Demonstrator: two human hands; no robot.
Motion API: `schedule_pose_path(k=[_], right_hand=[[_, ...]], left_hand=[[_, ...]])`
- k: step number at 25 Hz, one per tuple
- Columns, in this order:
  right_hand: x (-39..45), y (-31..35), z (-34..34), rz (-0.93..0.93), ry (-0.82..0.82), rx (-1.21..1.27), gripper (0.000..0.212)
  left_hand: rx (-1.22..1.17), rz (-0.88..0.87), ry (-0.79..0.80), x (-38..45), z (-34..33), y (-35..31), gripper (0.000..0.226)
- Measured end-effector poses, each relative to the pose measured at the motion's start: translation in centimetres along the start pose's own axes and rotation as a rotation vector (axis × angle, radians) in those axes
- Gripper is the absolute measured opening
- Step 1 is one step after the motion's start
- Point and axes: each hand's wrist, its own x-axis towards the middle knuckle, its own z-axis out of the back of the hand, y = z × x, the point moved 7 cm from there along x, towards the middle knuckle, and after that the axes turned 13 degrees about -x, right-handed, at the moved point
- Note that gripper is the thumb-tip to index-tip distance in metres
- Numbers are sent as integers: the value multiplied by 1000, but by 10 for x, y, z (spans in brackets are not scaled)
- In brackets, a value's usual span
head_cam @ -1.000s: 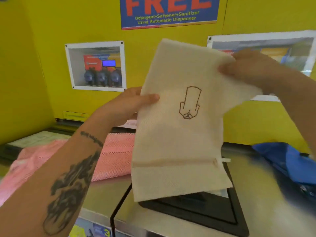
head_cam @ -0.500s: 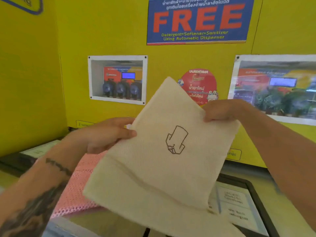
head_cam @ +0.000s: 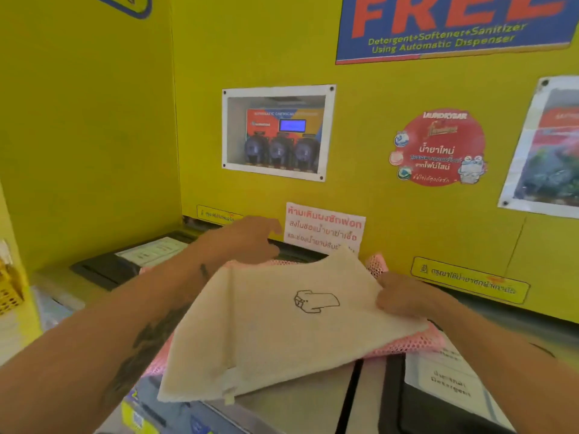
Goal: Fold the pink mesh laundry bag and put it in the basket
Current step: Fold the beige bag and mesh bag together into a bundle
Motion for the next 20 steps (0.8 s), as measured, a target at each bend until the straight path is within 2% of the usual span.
schedule_pose_path(k=[2, 4, 7, 9, 12, 14, 17, 20], right_hand=[[2, -1, -14, 1, 11, 28, 33], [-1, -4, -9, -17, 5, 27, 43], [-7, -6, -4, -23, 24, 13, 58], [-10, -3, -8, 2, 23, 39, 63], [-9, -1, -14, 28, -48, 23, 70], [-11, 0, -16, 33, -79, -46, 61], [-19, 9, -19, 18, -121, -180, 35], [-31, 42, -4, 68, -374, -449, 34]], left_hand=[[-5, 62, 249, -33, -47, 11, 71], [56, 102, 412, -64, -79, 23, 83], [-13, 86, 475, -78, -98, 39, 87], [-96, 58, 435, -73, -97, 51, 81], [-201, 22, 263, -61, -86, 70, 65], [-207, 26, 151, -55, -78, 84, 56], [-96, 71, 14, -57, -73, 112, 46], [-106, 173, -14, -64, -76, 139, 45]])
